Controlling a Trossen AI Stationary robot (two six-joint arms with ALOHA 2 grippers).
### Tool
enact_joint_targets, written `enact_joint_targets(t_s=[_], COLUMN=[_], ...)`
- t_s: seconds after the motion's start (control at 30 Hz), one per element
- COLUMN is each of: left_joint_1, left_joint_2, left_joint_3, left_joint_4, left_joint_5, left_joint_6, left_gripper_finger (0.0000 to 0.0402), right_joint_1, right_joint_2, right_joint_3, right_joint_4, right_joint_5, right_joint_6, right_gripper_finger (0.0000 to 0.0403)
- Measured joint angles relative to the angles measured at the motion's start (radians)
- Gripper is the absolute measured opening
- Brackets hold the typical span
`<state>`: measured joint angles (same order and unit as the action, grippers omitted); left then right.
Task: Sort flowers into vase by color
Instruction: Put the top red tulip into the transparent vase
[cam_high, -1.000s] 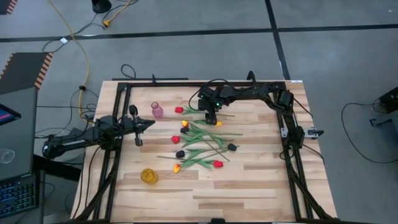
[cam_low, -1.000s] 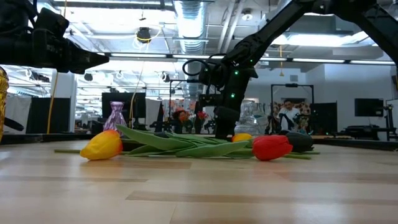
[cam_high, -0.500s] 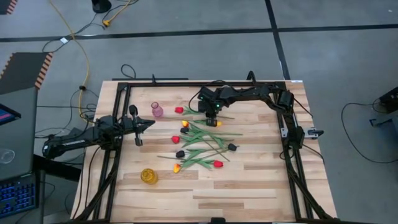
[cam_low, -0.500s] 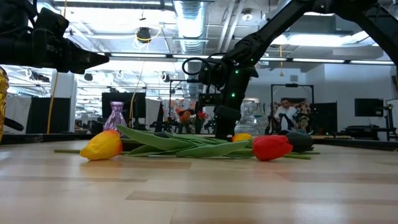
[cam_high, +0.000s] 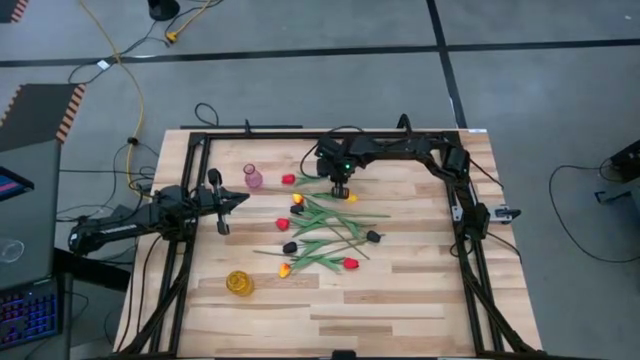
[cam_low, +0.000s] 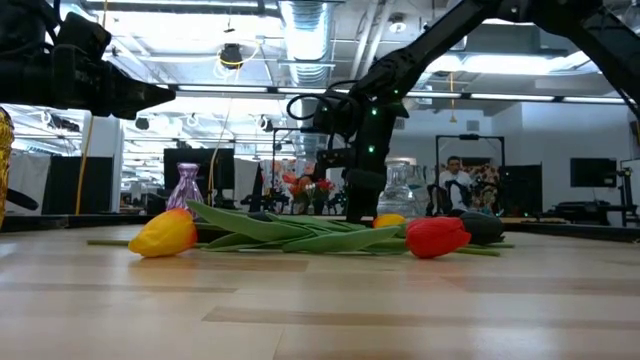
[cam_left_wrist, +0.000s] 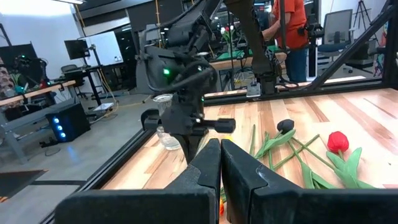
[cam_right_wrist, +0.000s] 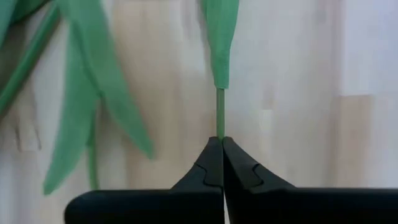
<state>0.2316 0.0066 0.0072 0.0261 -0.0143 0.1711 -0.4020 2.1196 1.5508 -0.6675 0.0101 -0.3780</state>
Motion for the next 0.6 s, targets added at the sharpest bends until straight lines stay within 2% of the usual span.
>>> enact_joint_targets(t_s=[0.6], left_joint_1=[0.000], left_joint_2=[0.000], left_joint_3=[0.000], left_joint_4=[0.000], left_joint_5=[0.000], left_joint_6=[0.000], left_gripper_finger=[0.0000], right_joint_1=[-0.002], right_joint_2=[-0.004], right_joint_3=[0.184], right_joint_4=[-0.146], right_joint_5=[-0.006], right_joint_6=[-0.003], right_gripper_finger=[0.0017])
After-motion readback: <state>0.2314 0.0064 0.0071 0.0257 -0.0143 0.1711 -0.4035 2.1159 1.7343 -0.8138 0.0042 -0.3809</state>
